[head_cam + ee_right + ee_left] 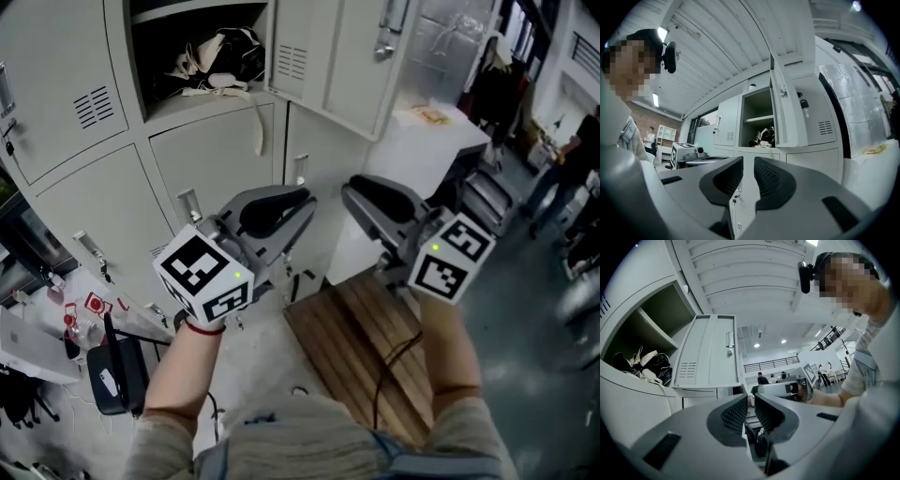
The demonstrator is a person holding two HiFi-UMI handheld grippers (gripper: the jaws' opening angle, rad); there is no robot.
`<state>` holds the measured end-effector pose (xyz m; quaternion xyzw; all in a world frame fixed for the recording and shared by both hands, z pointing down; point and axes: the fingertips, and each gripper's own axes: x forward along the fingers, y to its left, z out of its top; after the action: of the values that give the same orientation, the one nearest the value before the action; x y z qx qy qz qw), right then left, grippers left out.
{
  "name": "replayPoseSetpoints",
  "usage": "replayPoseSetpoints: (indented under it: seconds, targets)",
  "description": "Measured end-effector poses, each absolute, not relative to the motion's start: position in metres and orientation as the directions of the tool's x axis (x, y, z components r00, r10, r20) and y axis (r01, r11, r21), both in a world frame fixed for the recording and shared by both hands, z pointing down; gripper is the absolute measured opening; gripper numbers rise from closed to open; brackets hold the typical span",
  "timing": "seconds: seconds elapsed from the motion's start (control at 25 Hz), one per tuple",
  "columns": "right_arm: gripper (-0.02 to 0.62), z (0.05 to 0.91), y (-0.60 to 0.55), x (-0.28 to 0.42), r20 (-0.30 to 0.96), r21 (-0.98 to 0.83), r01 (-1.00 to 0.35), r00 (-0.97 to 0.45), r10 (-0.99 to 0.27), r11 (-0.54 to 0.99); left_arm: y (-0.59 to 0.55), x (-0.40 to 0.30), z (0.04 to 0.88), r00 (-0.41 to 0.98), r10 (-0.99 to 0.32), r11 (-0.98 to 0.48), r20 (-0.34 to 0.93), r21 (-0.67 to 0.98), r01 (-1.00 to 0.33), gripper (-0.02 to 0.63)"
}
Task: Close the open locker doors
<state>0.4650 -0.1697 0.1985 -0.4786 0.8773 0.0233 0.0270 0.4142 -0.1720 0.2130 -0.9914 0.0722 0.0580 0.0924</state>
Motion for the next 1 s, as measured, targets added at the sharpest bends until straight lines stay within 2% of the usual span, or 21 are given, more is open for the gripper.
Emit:
replayPoseSetpoints:
  seconds: [0.44,1.0]
  targets:
    - [0.054,0.184,-0.184,0.539,-0.061,-0.023,-0.828,-0.558,-0.827,0.56,-0.179,0.463,0.204,0.982,-0.123,-0.976,-0.141,-0.164,-0.145,0.04]
    - [0.054,0.169,-0.223,0.557,-0.078,-0.003,-0.779,-0.625,-0.777,0.627,-0.204,0.474,0.203,0.977,-0.16,-0.97,-0.14,-0.162,-0.183,0.04]
